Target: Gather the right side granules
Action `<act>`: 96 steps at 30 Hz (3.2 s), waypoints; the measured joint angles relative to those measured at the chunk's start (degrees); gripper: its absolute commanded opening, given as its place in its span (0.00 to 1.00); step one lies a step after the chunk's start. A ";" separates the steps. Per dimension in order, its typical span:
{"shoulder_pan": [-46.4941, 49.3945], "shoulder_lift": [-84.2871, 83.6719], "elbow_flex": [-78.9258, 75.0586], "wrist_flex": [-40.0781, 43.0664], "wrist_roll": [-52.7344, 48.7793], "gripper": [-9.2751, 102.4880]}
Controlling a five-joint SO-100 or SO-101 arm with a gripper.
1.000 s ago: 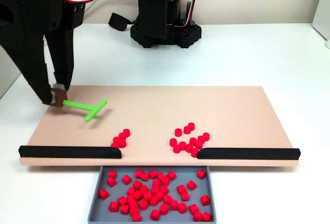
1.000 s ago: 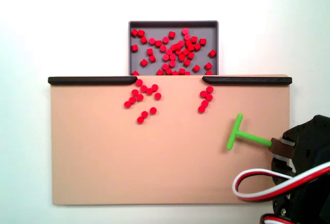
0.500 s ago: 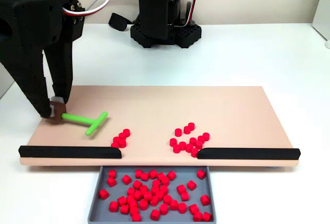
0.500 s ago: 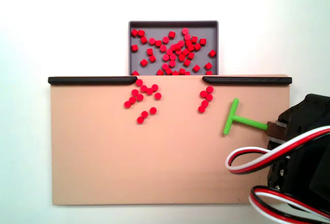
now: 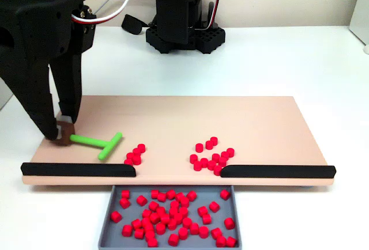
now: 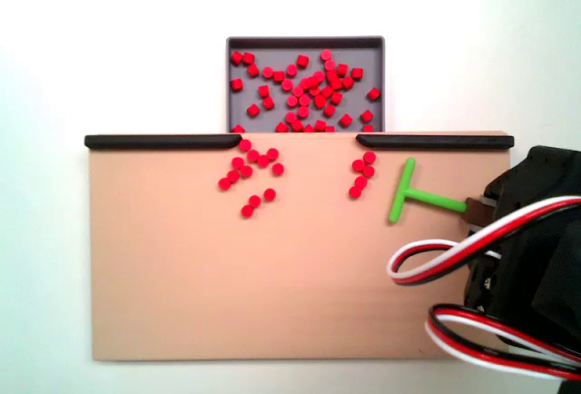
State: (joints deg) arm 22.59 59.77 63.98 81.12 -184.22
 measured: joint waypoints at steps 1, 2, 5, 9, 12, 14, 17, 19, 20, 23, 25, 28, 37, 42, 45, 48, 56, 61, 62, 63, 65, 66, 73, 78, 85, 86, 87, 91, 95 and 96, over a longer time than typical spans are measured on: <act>-0.35 -0.35 0.00 0.00 0.00 0.08; -0.44 -0.53 0.00 -0.18 0.00 0.08; -0.70 -0.62 0.00 -0.09 0.00 0.08; -0.70 -1.05 -0.44 -0.09 0.00 0.08; -0.79 -1.05 -0.44 -0.09 0.00 0.08; -1.05 -1.05 -0.44 -0.09 0.00 0.08; -1.49 -1.05 -0.44 -0.09 0.00 0.08; -1.49 -1.05 -0.44 -0.09 0.00 0.08; -1.67 -1.05 -0.44 -0.09 0.00 0.08; -1.93 -1.05 -0.44 -0.09 0.00 0.08; -1.93 -1.05 -0.44 -0.09 0.00 0.08; -1.93 -1.05 -0.44 -0.09 0.00 0.08; -2.90 -1.05 -0.44 -0.09 0.00 0.08; -3.60 -1.05 -0.44 -0.09 0.00 0.08; -3.87 -1.05 -0.44 -0.09 0.00 0.08; -4.04 -1.05 -0.44 -0.09 0.00 0.08; -5.19 -1.05 -0.44 -0.09 0.00 0.08; -5.89 -1.05 -0.44 -0.09 0.00 0.08; -6.06 -1.05 -0.44 -0.09 0.00 0.08; -6.15 -1.05 -0.44 -0.09 0.00 0.08; -6.50 -1.05 -0.44 -0.09 0.00 0.08; -6.59 -1.05 -0.44 -0.09 0.00 0.08; -7.56 -1.05 -0.44 -0.09 0.00 0.08; -8.17 -1.05 -0.44 -0.09 0.00 0.08; -8.96 -1.05 -0.44 -0.09 0.00 0.08; -9.05 -1.05 -0.44 0.00 0.00 0.08; -9.14 -1.05 -0.44 0.00 0.00 0.08; -9.58 -1.05 -0.44 0.00 0.00 0.08; -9.58 -1.05 -0.44 0.09 0.00 0.08; -9.58 -1.05 -0.44 0.09 0.00 0.08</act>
State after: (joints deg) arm 13.01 58.71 63.54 81.21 -184.22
